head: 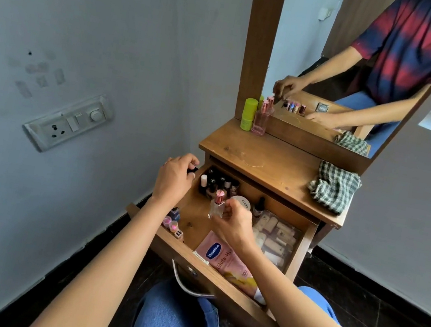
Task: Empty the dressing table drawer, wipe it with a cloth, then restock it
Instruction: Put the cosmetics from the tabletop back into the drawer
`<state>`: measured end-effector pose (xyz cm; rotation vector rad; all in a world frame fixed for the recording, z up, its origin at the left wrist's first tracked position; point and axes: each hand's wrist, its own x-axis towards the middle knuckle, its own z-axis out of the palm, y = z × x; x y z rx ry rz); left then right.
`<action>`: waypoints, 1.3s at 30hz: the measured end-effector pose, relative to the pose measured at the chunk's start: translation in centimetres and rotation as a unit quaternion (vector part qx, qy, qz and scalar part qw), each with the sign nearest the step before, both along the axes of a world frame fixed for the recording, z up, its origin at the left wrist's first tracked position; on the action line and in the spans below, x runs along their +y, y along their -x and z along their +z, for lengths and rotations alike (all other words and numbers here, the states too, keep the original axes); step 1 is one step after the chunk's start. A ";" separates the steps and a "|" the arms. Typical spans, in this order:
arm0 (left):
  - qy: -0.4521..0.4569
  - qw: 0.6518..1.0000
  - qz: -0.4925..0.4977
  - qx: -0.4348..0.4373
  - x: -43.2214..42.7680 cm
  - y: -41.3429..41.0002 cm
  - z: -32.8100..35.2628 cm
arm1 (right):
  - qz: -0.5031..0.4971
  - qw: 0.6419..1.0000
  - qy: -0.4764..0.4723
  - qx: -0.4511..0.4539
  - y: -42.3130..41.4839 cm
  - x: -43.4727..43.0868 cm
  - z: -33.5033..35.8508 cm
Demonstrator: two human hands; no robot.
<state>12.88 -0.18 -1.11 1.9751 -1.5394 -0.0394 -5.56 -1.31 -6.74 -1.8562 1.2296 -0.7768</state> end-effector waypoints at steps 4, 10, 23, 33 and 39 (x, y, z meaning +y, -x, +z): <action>-0.005 0.997 0.029 0.066 0.9 -0.3 0.2 | 0.060 0.997 0.010 0.056 -2.2 -0.3 0.5; -0.005 0.994 0.050 0.102 1.5 -1.4 -0.6 | 0.098 0.992 0.002 0.079 -4.8 -0.4 -0.2; -0.011 0.991 0.069 0.117 1.5 -3.0 -1.1 | 0.117 0.989 -0.025 0.086 -7.3 -0.3 -0.9; -0.012 0.990 0.063 0.126 1.0 -2.3 0.0 | 0.105 0.990 -0.010 0.091 -6.3 -0.1 -0.5; 0.017 0.991 0.035 0.126 -0.5 -0.7 1.3 | 0.067 0.990 0.115 0.045 -3.4 -1.9 2.3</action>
